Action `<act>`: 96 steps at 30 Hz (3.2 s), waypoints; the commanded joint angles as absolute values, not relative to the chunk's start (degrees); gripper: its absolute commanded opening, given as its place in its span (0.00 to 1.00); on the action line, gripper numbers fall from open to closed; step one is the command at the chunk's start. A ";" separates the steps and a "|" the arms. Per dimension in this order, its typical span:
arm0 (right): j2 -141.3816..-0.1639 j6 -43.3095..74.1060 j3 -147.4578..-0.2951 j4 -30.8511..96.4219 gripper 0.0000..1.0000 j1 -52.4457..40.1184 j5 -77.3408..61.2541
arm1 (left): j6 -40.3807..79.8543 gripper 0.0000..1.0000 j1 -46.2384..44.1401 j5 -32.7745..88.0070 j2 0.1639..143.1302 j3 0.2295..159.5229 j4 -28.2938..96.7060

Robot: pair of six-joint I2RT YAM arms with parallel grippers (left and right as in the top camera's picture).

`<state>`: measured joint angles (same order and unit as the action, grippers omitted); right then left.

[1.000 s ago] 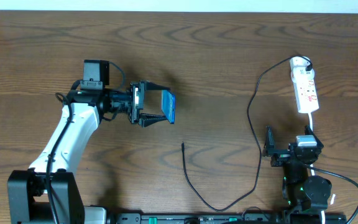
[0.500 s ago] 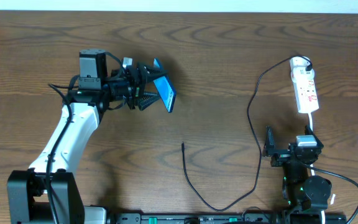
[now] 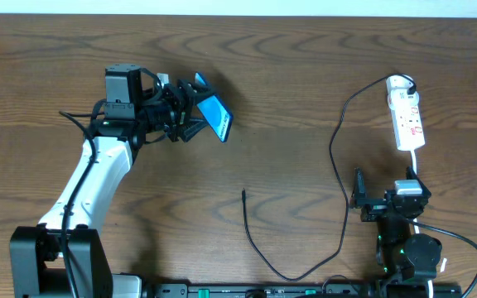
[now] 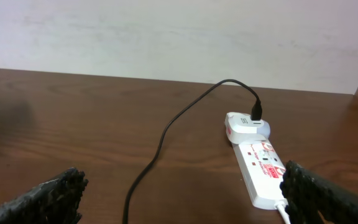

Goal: Plug charger to phone and switch on socket
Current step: 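Rotate the held phone and move it back-left, then raise the right gripper and move it left toward the held phone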

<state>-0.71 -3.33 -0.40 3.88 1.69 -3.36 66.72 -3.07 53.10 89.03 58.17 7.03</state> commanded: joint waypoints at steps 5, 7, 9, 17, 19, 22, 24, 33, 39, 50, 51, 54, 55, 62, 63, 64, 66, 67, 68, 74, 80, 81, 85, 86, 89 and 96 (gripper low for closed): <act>-0.38 -2.61 -0.32 4.12 0.99 1.50 -3.16 | 70.85 0.07 -2.96 50.24 87.72 59.96 1.89; -0.38 -2.61 -0.32 4.12 0.99 1.50 -3.16 | 71.26 0.07 -2.98 50.22 87.72 59.96 0.49; -0.38 -2.61 -0.32 4.12 0.99 1.50 -3.16 | 71.92 0.07 -2.98 49.76 87.72 59.96 -0.30; -0.38 -2.63 -0.32 3.90 0.99 1.50 -3.31 | 73.34 0.07 -2.98 47.27 87.72 59.96 -0.86; -0.38 -2.61 -0.32 3.92 0.99 1.50 -3.31 | 74.28 0.07 -2.98 47.27 87.72 59.96 -1.37; -0.38 -0.36 -0.32 2.09 0.99 1.50 -4.01 | 74.72 0.07 -2.98 47.27 87.70 59.96 -3.29; -0.38 2.35 -0.32 0.08 0.99 1.50 -5.72 | 74.74 0.07 -2.98 47.27 87.72 59.96 -3.90; -0.38 12.86 -0.49 -5.15 0.99 1.52 -16.62 | 74.96 0.07 -2.98 47.27 87.72 59.96 -4.01; -0.73 12.86 -3.16 -4.82 0.99 1.52 -20.14 | 74.96 0.07 -2.98 47.24 87.72 59.96 -4.01; -17.96 12.78 -14.37 -3.33 0.99 1.50 -24.97 | 74.94 0.07 -3.57 46.81 87.72 59.96 -4.01; -21.50 12.78 -16.23 -3.33 0.99 1.52 -26.57 | 74.94 0.07 -3.86 46.52 87.70 59.99 -4.01; -30.13 12.78 -20.95 -3.33 0.99 1.52 -30.79 | 74.94 0.07 -5.02 45.17 87.70 59.96 -4.01; -32.40 12.78 -22.22 -3.33 0.99 1.50 -31.97 | 74.91 0.07 -5.32 44.77 87.72 59.96 -4.01; -51.33 12.80 -33.63 -3.46 0.99 1.50 -44.29 | 75.00 0.07 -8.60 40.14 87.72 59.96 -4.01; -53.34 12.82 -34.79 -3.46 0.99 1.50 -45.69 | 75.13 0.07 -9.02 39.72 87.72 59.96 -4.01; -55.22 12.82 -35.90 -3.46 0.99 1.48 -47.03 | 75.13 0.07 -9.34 39.44 87.70 59.96 -4.01; -58.92 12.84 -38.11 -3.46 0.99 1.39 -49.41 | 75.20 0.07 -9.91 38.92 87.72 59.96 -4.01; -60.38 12.84 -39.00 -3.49 0.99 1.39 -50.43 | 75.37 0.07 -10.11 38.63 87.70 59.96 -4.01; -61.63 12.84 -39.79 -3.49 0.99 1.39 -51.29 | 75.57 0.07 -10.26 38.26 87.70 59.96 -4.01; -65.54 12.88 -42.39 -5.45 0.99 1.39 -54.30 | 78.81 0.07 -11.35 35.22 87.72 59.96 -3.99; -65.69 13.78 -42.39 -7.07 0.99 1.39 -54.61 | 83.48 0.07 -13.80 32.12 87.72 59.99 -4.05; -65.82 14.26 -42.39 -7.09 0.99 1.39 -54.61 | 83.57 0.07 -14.15 31.59 87.72 59.96 -4.16; -67.33 18.35 -42.76 -7.09 0.99 1.39 -55.29 | 83.74 0.08 -15.73 30.37 87.72 59.96 -5.13; -68.47 18.48 -43.51 -7.09 0.99 1.39 -56.60 | 83.81 0.07 -16.12 30.37 87.72 59.96 -5.78; -70.57 18.92 -45.58 -7.05 0.99 1.39 -59.11 | 84.40 0.07 -16.10 30.35 87.72 59.96 -6.00; -74.98 19.77 -50.48 -6.90 0.99 0.12 -60.51 | 84.84 0.07 -16.10 30.30 87.72 59.96 -6.35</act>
